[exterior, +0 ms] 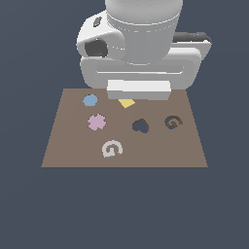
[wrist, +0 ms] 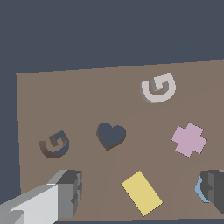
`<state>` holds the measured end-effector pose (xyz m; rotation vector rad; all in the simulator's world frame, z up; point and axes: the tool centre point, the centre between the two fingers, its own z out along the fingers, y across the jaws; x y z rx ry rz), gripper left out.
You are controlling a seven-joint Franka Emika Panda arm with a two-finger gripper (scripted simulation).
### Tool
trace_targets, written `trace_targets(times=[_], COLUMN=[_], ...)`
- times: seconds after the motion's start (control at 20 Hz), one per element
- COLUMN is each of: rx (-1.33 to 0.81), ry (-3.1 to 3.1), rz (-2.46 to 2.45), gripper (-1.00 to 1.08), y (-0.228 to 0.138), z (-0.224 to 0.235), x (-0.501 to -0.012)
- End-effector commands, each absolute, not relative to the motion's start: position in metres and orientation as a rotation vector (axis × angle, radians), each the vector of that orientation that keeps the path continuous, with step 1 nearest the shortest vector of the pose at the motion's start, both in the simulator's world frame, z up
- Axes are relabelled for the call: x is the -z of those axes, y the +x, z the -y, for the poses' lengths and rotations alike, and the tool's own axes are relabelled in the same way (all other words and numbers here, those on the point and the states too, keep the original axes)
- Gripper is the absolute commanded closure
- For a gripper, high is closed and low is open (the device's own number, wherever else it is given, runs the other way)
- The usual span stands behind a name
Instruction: Insert a designated object into the corresponding slot on a board.
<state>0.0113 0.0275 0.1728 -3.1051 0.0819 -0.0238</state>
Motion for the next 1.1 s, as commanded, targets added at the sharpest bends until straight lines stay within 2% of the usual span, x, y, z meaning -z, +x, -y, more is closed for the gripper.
trace_targets(times=[0.0, 0.45, 1.05], rx=[0.023, 0.02, 0.014], ry=[-3.104, -3.074, -2.882], rz=[-0.145, -0.497, -1.214], gripper=[-0.92, -0.92, -0.92], y=[0.015, 0.035, 0.072], z=[-0.028, -0.026, -0.008], x=[-0.169, -0.148, -0.104])
